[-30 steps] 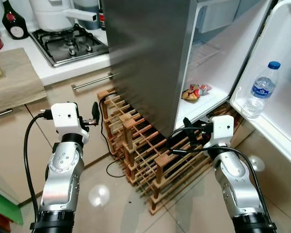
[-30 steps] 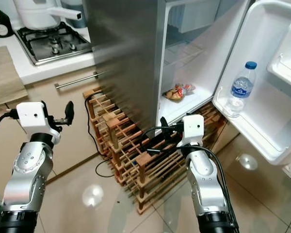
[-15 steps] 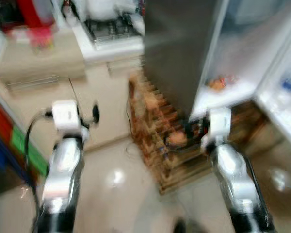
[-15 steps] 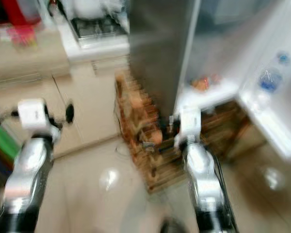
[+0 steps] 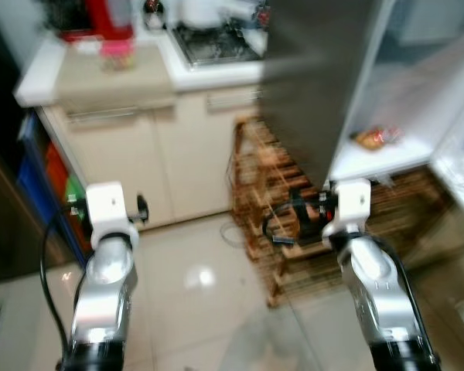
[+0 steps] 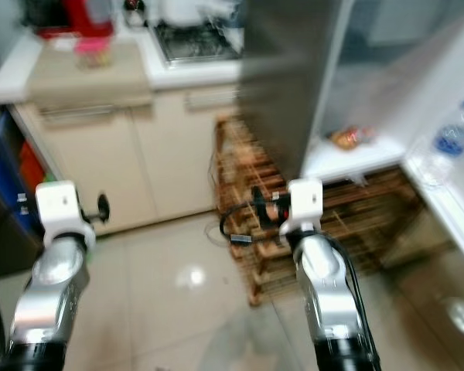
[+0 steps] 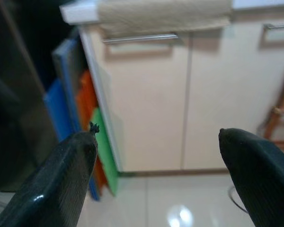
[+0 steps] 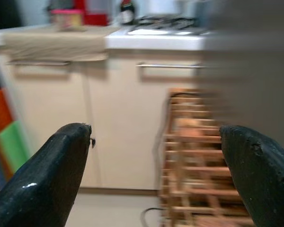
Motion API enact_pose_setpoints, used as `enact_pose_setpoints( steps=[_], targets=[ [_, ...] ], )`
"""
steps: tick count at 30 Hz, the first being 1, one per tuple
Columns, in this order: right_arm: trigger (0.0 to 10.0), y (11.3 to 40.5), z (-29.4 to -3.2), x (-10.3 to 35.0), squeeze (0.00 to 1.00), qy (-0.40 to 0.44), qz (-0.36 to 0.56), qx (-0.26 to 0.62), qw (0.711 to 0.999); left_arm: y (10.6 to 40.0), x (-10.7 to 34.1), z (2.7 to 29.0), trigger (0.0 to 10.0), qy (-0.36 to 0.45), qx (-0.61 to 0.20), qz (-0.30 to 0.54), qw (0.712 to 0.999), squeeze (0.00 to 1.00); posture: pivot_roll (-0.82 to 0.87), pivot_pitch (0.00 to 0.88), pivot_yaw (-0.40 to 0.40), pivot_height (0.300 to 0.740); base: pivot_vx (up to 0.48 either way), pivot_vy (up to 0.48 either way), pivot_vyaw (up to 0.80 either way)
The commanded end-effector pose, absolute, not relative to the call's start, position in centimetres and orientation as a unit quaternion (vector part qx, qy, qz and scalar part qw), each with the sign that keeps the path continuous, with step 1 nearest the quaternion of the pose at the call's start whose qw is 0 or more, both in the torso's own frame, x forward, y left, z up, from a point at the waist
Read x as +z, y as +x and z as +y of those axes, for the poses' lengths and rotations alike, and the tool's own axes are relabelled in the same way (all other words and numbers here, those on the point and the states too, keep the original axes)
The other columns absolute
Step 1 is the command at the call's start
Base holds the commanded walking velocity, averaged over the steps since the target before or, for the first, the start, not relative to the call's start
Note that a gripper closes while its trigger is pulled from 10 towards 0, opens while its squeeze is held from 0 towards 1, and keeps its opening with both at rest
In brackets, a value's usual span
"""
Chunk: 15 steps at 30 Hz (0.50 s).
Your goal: Restocking fridge
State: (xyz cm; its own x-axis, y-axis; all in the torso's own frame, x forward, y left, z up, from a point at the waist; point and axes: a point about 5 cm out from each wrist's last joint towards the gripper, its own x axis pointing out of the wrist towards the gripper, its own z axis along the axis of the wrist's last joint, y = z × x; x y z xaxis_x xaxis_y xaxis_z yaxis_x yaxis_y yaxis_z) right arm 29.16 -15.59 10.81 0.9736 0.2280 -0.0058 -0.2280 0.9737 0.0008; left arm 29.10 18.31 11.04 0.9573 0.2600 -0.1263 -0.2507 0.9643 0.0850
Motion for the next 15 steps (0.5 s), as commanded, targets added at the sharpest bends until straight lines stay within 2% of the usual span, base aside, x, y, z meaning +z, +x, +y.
enact_pose_setpoints(
  steps=[1,5,7,11,15],
  targets=[
    [10.0,29.3,-15.5,11.3,0.00,0.005,-0.004,0.118,0.993,29.6,12.2,18.0,10.0,0.044,0.129,0.041,0.990,0.00,-0.10,0.000,0.016,0.740,0.000,0.000,0.59],
    [10.0,29.5,-15.3,11.6,0.00,0.012,-0.005,0.124,0.992,30.0,14.4,16.5,10.0,0.020,0.077,-0.018,0.997,0.00,-0.09,0.000,0.007,0.740,0.000,0.000,0.59],
    [10.0,29.6,-15.3,11.5,0.00,0.017,-0.002,0.127,0.992,29.9,14.8,16.1,10.0,0.008,0.070,-0.027,0.997,0.00,-0.09,0.000,0.007,0.740,0.285,0.000,0.59],
    [10.0,29.7,-14.9,11.4,0.00,0.028,0.000,0.131,0.991,29.7,15.8,15.8,10.0,0.018,0.063,-0.051,0.997,0.00,-0.08,0.000,0.009,0.740,0.476,0.000,0.58],
    [10.0,29.6,-14.4,11.4,0.00,0.027,-0.003,0.133,0.991,30.2,15.3,16.1,10.0,0.011,0.068,-0.036,0.997,0.00,-0.08,0.000,0.017,0.740,0.480,0.000,0.58]
  ],
)
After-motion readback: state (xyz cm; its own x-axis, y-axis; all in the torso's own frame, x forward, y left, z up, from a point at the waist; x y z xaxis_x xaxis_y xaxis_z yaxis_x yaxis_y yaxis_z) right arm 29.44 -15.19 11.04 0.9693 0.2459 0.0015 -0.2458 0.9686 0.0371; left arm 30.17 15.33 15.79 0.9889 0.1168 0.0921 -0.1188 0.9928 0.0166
